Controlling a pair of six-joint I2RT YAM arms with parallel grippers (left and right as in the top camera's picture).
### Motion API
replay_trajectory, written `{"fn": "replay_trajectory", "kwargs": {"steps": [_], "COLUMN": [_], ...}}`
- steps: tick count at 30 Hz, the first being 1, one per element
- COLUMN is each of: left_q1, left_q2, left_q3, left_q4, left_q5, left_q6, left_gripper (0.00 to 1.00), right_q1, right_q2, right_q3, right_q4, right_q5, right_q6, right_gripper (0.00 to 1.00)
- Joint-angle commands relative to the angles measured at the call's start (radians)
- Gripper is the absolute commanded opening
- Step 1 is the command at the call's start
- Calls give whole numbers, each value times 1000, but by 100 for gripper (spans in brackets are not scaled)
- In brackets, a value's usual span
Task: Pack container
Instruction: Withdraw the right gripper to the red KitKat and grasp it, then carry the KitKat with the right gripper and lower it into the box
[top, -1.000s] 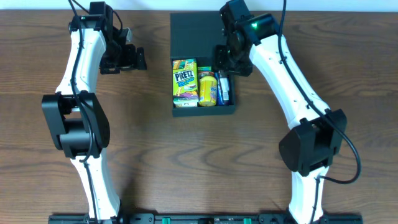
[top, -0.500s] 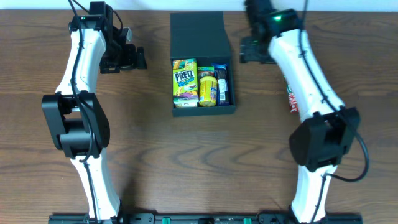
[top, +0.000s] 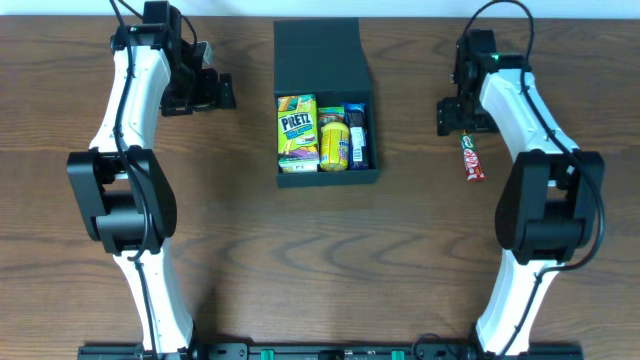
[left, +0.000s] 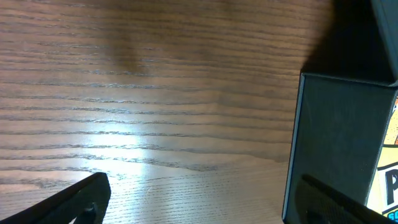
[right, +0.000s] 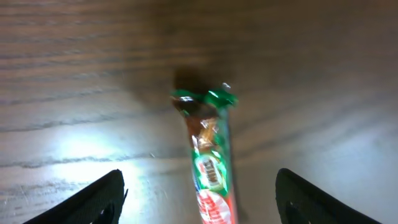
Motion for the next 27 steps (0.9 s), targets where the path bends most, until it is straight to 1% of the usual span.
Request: {"fn": "replay_trajectory", "kwargs": {"steps": [1, 10, 16, 20, 22, 23, 27], "left_q1": [2, 2, 2, 2, 2, 2, 2], "left_q2": [-27, -27, -27, -27, -27, -27, -27], "left_q3": [22, 22, 22, 22, 22, 22, 22], "left_q4": [-3, -4, -3, -3, -3, -3, -3], "left_q5": [-3, -3, -3, -3, -3, -3, -3], "left_q6": [3, -12, -12, -15, -15, -15, -15], "left_gripper": [95, 95, 95, 95, 95, 95, 96], "right_q1": [-5, -25, -64, -69, -69, -69, -69], "right_q2": [7, 7, 28, 33, 33, 35, 44], "right_q3": [-40, -121, -125, -125, -125, -125, -125], "right_q4": [45, 166, 182, 183, 188, 194, 194], "right_q5": [-34, -66, -130, -129, -129, -129, -130], "right_q6": [-71, -81, -81, -81, -82, -82, -81], "right_gripper": [76, 71, 67, 62, 59, 55, 50]}}
